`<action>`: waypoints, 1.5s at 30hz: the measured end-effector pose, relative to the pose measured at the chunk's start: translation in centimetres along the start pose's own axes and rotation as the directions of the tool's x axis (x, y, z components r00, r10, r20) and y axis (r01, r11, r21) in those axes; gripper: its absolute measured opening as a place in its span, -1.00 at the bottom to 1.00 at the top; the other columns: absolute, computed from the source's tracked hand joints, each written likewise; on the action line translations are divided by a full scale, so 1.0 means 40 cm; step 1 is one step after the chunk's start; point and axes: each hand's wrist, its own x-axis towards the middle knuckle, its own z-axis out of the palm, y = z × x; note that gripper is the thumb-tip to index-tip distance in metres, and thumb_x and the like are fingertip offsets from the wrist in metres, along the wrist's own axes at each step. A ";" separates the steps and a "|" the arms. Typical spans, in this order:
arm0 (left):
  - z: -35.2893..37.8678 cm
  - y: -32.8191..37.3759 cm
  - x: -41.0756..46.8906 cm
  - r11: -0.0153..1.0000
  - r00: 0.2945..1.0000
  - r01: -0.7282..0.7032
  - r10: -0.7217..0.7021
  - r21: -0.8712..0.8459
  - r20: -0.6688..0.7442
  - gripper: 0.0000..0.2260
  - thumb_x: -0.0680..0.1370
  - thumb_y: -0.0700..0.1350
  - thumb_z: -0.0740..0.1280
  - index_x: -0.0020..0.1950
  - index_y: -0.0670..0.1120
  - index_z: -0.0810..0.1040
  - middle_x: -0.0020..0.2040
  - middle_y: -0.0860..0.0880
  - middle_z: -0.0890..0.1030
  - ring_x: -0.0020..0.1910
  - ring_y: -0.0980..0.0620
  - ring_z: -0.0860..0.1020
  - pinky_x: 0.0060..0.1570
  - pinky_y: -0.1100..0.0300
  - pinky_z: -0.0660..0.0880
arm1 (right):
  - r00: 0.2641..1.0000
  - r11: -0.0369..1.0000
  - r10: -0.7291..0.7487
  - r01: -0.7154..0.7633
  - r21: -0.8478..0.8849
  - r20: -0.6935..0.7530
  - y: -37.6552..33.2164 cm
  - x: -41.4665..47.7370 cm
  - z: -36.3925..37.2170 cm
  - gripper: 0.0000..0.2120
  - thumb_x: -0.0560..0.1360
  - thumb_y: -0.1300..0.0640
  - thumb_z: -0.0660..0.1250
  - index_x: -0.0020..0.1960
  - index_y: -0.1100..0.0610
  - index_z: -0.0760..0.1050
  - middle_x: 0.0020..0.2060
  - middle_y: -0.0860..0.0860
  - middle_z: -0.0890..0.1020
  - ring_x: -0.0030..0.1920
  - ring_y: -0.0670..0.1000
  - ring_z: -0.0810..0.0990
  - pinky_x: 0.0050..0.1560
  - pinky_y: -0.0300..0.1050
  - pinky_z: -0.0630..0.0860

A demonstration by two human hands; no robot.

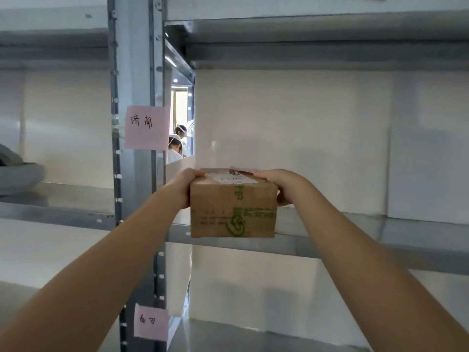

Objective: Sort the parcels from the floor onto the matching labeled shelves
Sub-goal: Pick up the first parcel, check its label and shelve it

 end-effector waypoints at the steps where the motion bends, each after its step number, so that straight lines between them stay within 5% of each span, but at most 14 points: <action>1: 0.002 -0.002 0.006 0.999 1.000 -0.027 0.027 -0.019 -0.006 -0.81 0.56 -0.17 0.21 0.13 -0.21 0.42 -0.23 -0.14 0.54 -0.46 -0.02 0.55 -0.59 0.30 0.47 | 1.000 1.000 0.006 -0.006 -0.004 0.004 0.002 0.008 -0.001 -0.64 0.47 -0.11 0.31 -0.08 0.21 0.49 0.12 0.20 0.61 0.09 0.19 0.63 0.15 0.12 0.55; 3: 0.010 -0.008 0.024 0.988 0.989 -0.146 0.144 -0.052 -0.033 -0.61 0.55 -0.25 0.19 0.39 -0.16 0.31 0.05 -0.16 0.56 -0.24 -0.03 0.54 -0.41 0.23 0.49 | 1.000 1.000 0.006 -0.006 -0.015 0.012 0.003 0.015 -0.002 -0.62 0.46 -0.13 0.31 -0.07 0.22 0.51 0.10 0.19 0.63 0.07 0.19 0.64 0.15 0.13 0.55; 5: 0.013 -0.008 0.035 0.959 0.957 -0.282 0.279 -0.027 -0.073 -0.47 0.53 -0.35 0.16 0.48 -0.07 0.22 0.43 -0.15 0.33 0.12 -0.09 0.52 -0.16 0.23 0.48 | 1.000 1.000 -0.017 0.017 -0.012 0.005 0.005 0.006 -0.001 -0.64 0.48 -0.12 0.29 -0.10 0.21 0.51 0.08 0.19 0.64 0.07 0.20 0.64 0.15 0.13 0.55; 8: 0.011 0.000 0.043 0.918 0.916 -0.389 0.394 0.078 -0.075 -0.46 0.47 -0.43 0.10 0.40 -0.07 0.37 0.46 -0.09 0.28 0.36 -0.09 0.34 0.05 0.25 0.40 | 0.995 0.996 -0.086 0.087 0.014 -0.044 0.006 -0.033 -0.003 -0.67 0.53 -0.07 0.22 -0.11 0.21 0.50 -0.01 0.18 0.63 -0.05 0.18 0.64 0.06 0.04 0.57; 10: 0.011 0.002 0.038 0.917 0.924 -0.370 0.380 0.149 -0.049 -0.58 0.45 -0.43 0.09 0.18 -0.11 0.53 0.24 -0.12 0.46 0.20 -0.05 0.42 0.05 0.25 0.39 | 0.962 0.977 -0.209 0.215 0.014 -0.176 0.004 -0.069 -0.006 -0.63 0.55 -0.02 0.17 0.06 0.29 0.50 -0.01 0.20 0.60 -0.14 0.12 0.56 -0.06 -0.03 0.51; 12: 0.017 0.003 0.033 0.921 0.938 -0.316 0.340 0.227 -0.075 -0.79 0.48 -0.35 0.14 -0.22 -0.14 0.51 -0.10 -0.11 0.50 -0.10 -0.02 0.44 -0.08 0.24 0.36 | 0.836 0.899 -0.433 0.428 -0.094 -0.336 -0.003 -0.119 0.001 -0.59 0.55 0.05 0.16 0.20 0.36 0.46 0.13 0.27 0.57 -0.03 0.14 0.55 0.05 0.01 0.47; 15: 0.014 0.015 0.071 0.877 0.931 -0.309 0.358 0.366 -0.072 -0.81 0.51 -0.27 0.16 -0.30 -0.16 0.43 -0.24 -0.13 0.45 -0.23 -0.01 0.42 -0.21 0.20 0.33 | 0.642 0.652 -0.752 0.694 -0.304 -0.147 -0.013 -0.240 0.066 -0.60 0.54 0.00 0.22 0.31 0.14 0.45 0.27 0.04 0.54 0.23 0.01 0.50 0.21 -0.12 0.37; 18: 0.018 0.021 0.064 0.775 0.931 -0.303 0.364 0.554 0.001 -0.76 0.57 -0.27 0.06 -0.26 -0.19 0.42 -0.23 -0.14 0.45 -0.25 -0.01 0.43 -0.23 0.21 0.35 | 0.637 0.437 -0.759 0.650 -0.622 0.133 0.001 -0.281 0.152 -0.61 0.46 -0.19 0.26 0.15 0.02 0.53 0.06 -0.04 0.63 0.06 -0.02 0.57 0.03 -0.11 0.43; 21: 0.021 0.024 0.023 0.643 0.918 -0.292 0.395 0.708 0.021 -0.70 0.60 -0.17 0.07 -0.34 -0.07 0.33 -0.31 -0.01 0.36 -0.31 0.04 0.34 -0.33 0.30 0.27 | 0.551 0.273 -0.830 0.539 -0.797 0.088 0.026 -0.257 0.176 -0.63 0.40 -0.23 0.28 0.05 0.00 0.55 -0.02 -0.03 0.63 0.04 0.01 0.55 -0.01 -0.06 0.39; 26: 0.003 -0.001 -0.035 0.258 0.842 -0.372 0.499 0.891 0.207 -0.64 0.62 -0.03 0.01 0.06 -0.19 0.52 0.12 -0.17 0.53 0.07 -0.14 0.46 0.08 0.07 0.37 | 0.564 0.321 -0.824 0.554 -0.769 0.062 0.054 -0.230 0.117 -0.65 0.37 -0.16 0.28 0.09 -0.04 0.53 0.08 -0.13 0.60 0.00 0.01 0.56 -0.04 -0.06 0.39; 30: -0.008 -0.029 -0.058 -0.094 0.655 -0.437 0.648 0.895 0.388 -0.60 0.62 0.07 -0.02 0.17 -0.05 0.54 0.10 -0.11 0.54 0.13 -0.10 0.47 0.24 -0.03 0.30 | 0.672 0.421 -0.735 0.555 -0.717 0.089 0.068 -0.246 0.035 -0.63 0.39 -0.05 0.32 0.21 -0.14 0.47 0.10 -0.16 0.60 0.04 -0.02 0.55 0.06 -0.06 0.38; 33: -0.019 -0.039 -0.061 -0.110 0.574 -0.516 0.692 0.850 0.438 -0.48 0.49 0.25 0.01 0.17 -0.03 0.54 0.10 -0.03 0.51 0.12 0.00 0.46 0.24 0.03 0.26 | 0.739 0.469 -0.667 0.516 -0.717 0.096 0.089 -0.218 -0.036 -0.54 0.43 -0.04 0.31 0.32 -0.19 0.38 0.22 -0.10 0.55 0.20 0.00 0.48 0.24 0.03 0.32; 36: -0.033 -0.052 -0.051 -0.189 0.583 -0.506 0.643 0.841 0.496 -0.45 0.43 0.27 0.20 0.32 0.02 0.41 0.27 -0.01 0.44 0.24 -0.02 0.42 0.32 0.00 0.21 | 0.760 0.504 -0.645 0.500 -0.704 0.079 0.113 -0.168 -0.078 -0.54 0.49 -0.04 0.29 0.37 -0.14 0.33 0.33 -0.07 0.46 0.31 0.03 0.40 0.29 0.11 0.31; 45: -0.015 -0.106 0.005 -0.177 0.595 -0.368 0.709 0.913 0.377 -0.39 0.49 0.03 0.34 0.47 0.01 0.17 0.47 -0.03 0.29 0.45 -0.09 0.22 0.42 -0.06 0.10 | 0.630 0.427 -0.772 0.412 -0.805 -0.087 0.150 -0.109 -0.035 -0.60 0.54 -0.02 0.23 0.36 -0.01 0.33 0.32 -0.03 0.46 0.27 0.08 0.43 0.18 0.08 0.31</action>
